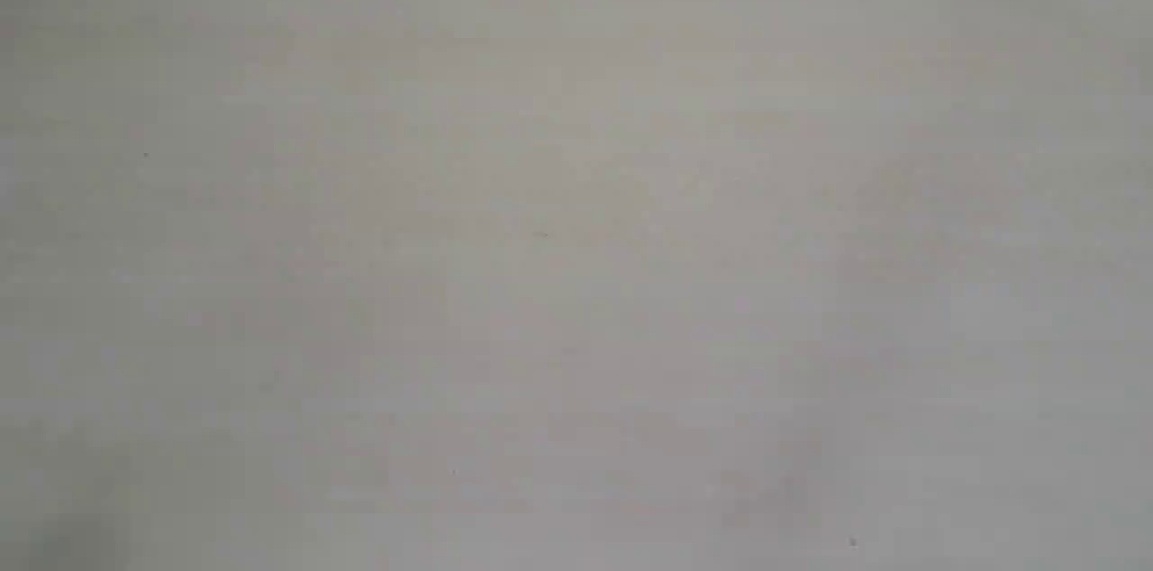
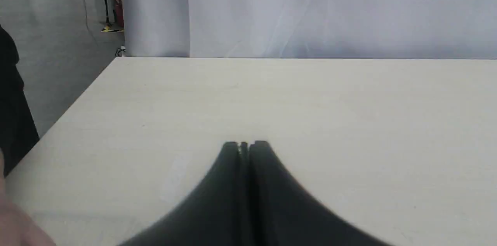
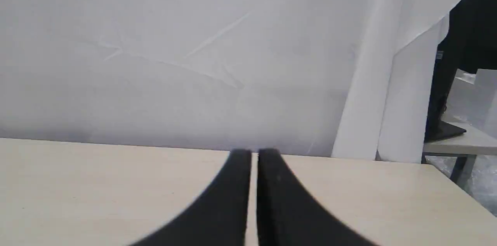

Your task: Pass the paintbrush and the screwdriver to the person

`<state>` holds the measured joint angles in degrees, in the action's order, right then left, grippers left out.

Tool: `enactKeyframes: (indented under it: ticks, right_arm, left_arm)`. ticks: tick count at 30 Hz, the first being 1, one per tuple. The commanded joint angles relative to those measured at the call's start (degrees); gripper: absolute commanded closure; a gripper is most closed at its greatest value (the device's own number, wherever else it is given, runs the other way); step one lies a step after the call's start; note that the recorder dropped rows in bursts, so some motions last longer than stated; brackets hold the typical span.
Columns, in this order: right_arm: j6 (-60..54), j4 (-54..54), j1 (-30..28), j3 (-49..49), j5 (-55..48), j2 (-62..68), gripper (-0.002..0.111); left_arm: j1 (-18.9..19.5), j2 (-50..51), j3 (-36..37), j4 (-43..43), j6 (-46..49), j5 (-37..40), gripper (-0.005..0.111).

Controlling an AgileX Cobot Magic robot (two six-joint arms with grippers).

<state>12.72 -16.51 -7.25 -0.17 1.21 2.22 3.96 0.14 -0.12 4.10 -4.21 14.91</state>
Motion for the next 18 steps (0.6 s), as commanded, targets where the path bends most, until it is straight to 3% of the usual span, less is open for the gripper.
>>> enactKeyframes:
  ticks: [1,7,18]
  right_arm:
    - [-0.82,0.21,0.10,0.18,-0.52,-0.28,0.104]
    - [-11.11,11.57,0.10,0.18,-0.64,-0.31,0.104]
    - [-11.53,11.39,0.10,0.18,-0.42,-0.31,0.104]
  left_arm:
    - [-0.32,-0.14,0.12,-0.26,-0.12,-0.60,0.107]
    - [-0.32,-0.14,0.12,-0.26,-0.12,-0.60,0.107]
    - [-0.32,-0.14,0.12,-0.06,-0.12,-0.62,0.107]
